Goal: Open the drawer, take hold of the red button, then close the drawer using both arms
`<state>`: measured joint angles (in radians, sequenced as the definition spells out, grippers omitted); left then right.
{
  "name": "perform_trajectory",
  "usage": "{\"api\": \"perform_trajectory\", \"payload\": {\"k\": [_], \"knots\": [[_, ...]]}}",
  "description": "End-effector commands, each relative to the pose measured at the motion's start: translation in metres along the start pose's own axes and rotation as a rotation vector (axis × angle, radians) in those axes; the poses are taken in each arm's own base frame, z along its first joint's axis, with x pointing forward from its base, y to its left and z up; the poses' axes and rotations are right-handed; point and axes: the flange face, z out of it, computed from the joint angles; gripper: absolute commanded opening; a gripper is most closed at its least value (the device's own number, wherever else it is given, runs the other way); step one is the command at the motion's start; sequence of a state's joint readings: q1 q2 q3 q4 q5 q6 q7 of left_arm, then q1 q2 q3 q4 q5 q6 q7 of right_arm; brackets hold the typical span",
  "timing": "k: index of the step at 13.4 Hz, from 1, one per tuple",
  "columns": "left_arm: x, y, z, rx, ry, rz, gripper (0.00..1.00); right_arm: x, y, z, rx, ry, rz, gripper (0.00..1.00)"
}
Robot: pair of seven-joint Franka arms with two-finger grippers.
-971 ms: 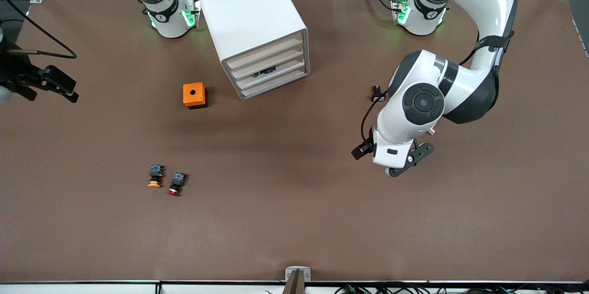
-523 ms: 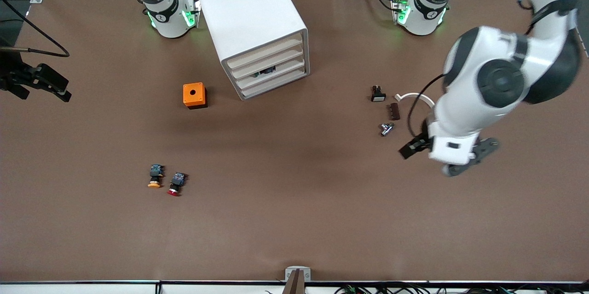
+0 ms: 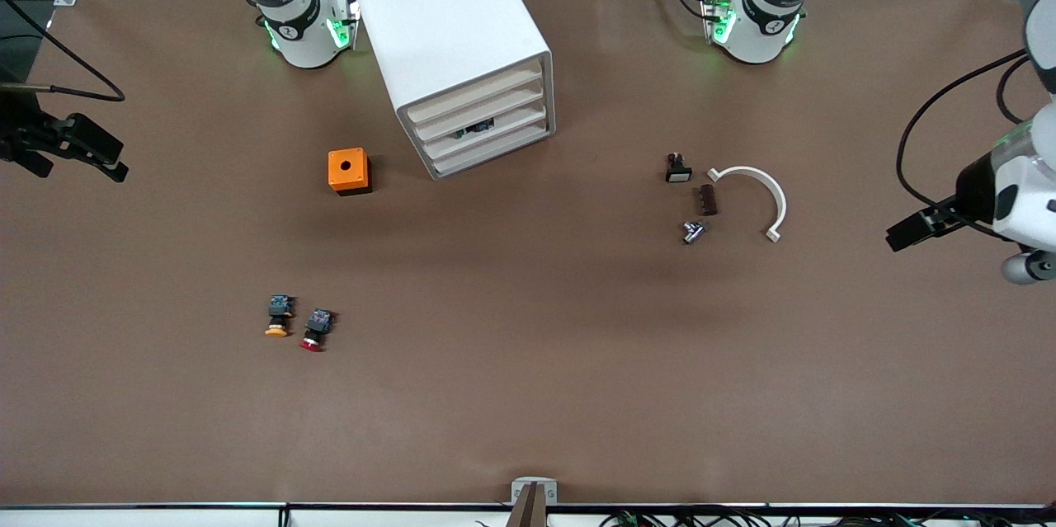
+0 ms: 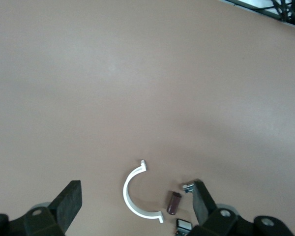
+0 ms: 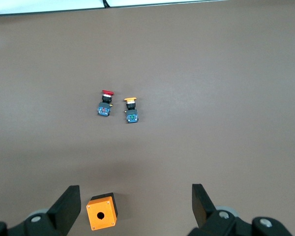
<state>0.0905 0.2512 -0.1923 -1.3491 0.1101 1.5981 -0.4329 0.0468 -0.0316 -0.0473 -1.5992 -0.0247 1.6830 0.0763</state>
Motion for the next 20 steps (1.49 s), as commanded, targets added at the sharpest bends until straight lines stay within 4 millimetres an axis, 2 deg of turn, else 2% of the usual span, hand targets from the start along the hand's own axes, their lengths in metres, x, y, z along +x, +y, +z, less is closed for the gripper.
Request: {"api": "perform_trajectory", "payload": {"k": [1,2,5,7,12,16,20], "knots": [[-0.007,-0.017,-0.005,0.008,-0.026,0.017,0.99,-0.006,0.003,-0.005,-0.006,0.005,0.003,1.0],[-0.008,-0.025,-0.01,0.009,-0.026,0.021,0.99,-0.005,0.003,-0.005,-0.006,0.005,0.004,1.0],[-0.012,-0.031,-0.02,0.0,-0.018,0.051,0.99,-0.005,0.003,-0.004,-0.006,0.005,0.004,1.0],[-0.009,-0.046,-0.023,-0.002,-0.015,0.083,0.99,-0.005,0.002,-0.005,-0.006,0.008,0.002,1.0],[-0.016,-0.048,-0.025,-0.033,-0.05,0.088,0.99,-0.005,0.002,-0.003,-0.006,0.005,0.001,1.0],[-0.039,-0.048,-0.035,-0.021,-0.047,0.106,0.99,-0.005,0.002,-0.004,-0.006,0.006,0.002,1.0],[-0.079,-0.049,-0.041,-0.004,-0.049,0.132,0.99,-0.005,0.002,-0.002,-0.007,0.005,0.001,1.0]]}}
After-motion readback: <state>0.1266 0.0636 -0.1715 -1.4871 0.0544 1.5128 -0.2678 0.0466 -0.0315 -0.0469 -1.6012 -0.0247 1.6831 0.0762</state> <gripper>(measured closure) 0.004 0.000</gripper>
